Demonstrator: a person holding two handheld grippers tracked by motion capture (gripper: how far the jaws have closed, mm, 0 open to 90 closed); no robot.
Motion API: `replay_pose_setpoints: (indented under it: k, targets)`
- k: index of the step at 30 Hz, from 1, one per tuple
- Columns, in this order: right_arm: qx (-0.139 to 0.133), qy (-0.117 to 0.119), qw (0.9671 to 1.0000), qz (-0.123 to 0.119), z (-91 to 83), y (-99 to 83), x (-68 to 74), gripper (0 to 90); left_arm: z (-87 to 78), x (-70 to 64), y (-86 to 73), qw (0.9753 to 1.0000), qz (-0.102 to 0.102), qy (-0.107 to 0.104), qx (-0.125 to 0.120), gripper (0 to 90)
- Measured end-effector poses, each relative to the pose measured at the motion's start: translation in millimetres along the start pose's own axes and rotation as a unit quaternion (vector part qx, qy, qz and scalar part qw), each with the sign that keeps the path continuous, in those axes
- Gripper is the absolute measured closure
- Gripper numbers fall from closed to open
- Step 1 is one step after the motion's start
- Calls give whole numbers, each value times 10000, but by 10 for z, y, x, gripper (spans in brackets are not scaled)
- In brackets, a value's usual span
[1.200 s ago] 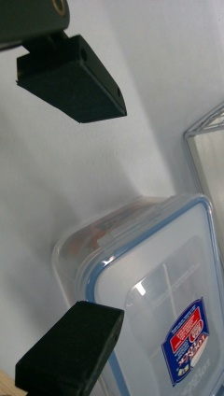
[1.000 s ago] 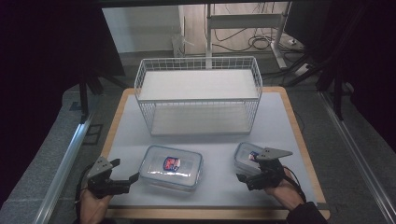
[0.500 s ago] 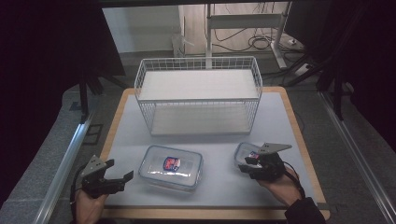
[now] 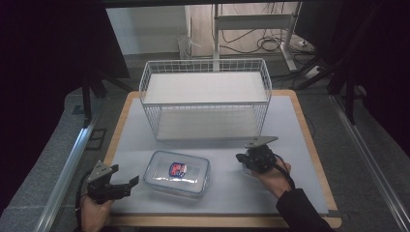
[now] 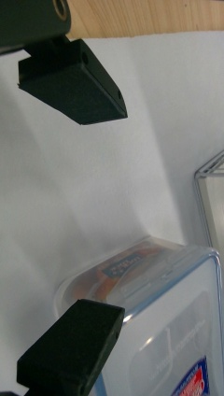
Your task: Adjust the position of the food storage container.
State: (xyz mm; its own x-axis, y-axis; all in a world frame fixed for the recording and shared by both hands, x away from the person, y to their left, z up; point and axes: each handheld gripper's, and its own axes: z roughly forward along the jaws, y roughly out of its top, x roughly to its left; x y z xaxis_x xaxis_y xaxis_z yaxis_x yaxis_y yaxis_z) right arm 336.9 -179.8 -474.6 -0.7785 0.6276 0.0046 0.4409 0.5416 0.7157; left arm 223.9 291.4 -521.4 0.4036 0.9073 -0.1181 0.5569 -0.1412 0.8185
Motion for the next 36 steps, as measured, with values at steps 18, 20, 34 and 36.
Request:
replay_pose_setpoints:
  k: [18, 20, 34, 36]
  targets:
    - [905, -479, 9944, -252, 58, -123, 25, 900, 88, -64, -4, 9995, 147, -48, 264, 74]
    - [998, -522, 9933, -251, 25, -179, 13, 900, 86, -66, -4, 9995, 144, -45, 268, 75]
    - [908, -641, 9935, 260, -362, -535, -150, 900, 78, -69, -8, 9995, 133, -65, 266, 76]
    - [873, -653, 9933, 377, -403, -573, -178, 900, 79, -68, -8, 9995, 137, -64, 267, 75]
